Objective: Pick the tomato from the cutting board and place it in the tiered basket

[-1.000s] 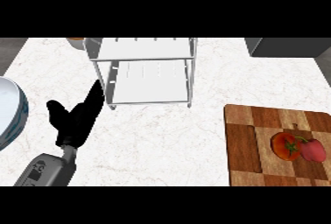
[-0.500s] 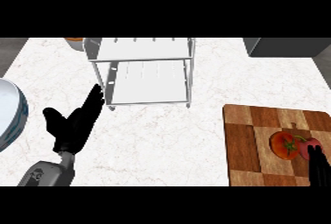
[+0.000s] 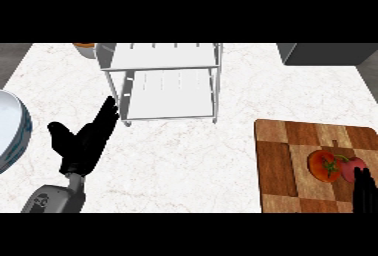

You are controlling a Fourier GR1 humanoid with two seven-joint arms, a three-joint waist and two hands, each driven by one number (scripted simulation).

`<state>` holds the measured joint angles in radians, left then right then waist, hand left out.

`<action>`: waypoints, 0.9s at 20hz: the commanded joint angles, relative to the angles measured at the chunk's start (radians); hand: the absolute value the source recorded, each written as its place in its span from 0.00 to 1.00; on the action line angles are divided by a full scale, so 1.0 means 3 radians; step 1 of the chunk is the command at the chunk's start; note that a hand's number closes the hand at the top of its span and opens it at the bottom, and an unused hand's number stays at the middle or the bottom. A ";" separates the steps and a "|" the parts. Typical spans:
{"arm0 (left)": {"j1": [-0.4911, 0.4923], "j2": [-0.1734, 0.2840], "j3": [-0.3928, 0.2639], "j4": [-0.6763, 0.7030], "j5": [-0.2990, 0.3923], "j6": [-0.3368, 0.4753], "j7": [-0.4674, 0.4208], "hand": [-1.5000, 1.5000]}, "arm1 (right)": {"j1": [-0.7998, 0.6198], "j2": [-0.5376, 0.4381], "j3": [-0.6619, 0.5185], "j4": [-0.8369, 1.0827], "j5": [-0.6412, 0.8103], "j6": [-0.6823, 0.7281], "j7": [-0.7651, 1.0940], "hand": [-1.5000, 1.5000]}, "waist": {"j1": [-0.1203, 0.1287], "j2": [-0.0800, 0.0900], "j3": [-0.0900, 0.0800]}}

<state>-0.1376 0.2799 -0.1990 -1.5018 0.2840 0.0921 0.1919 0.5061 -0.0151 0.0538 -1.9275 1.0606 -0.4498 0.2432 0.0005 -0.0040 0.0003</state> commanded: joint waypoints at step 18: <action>-0.0244 -0.0321 0.0233 0.0106 -0.0284 -0.0205 0.0144 0.50 | -0.0911 -0.0204 -0.0585 0.1108 -0.0622 -0.0175 -0.0363 0.00 | -0.0008 0.0014 0.0000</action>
<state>-0.1537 0.2158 -0.1268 -1.4770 0.2097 0.0342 0.2076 0.3151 -0.0716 -0.0862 -1.6884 0.8810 -0.4863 0.1333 -0.0007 -0.0082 -0.0071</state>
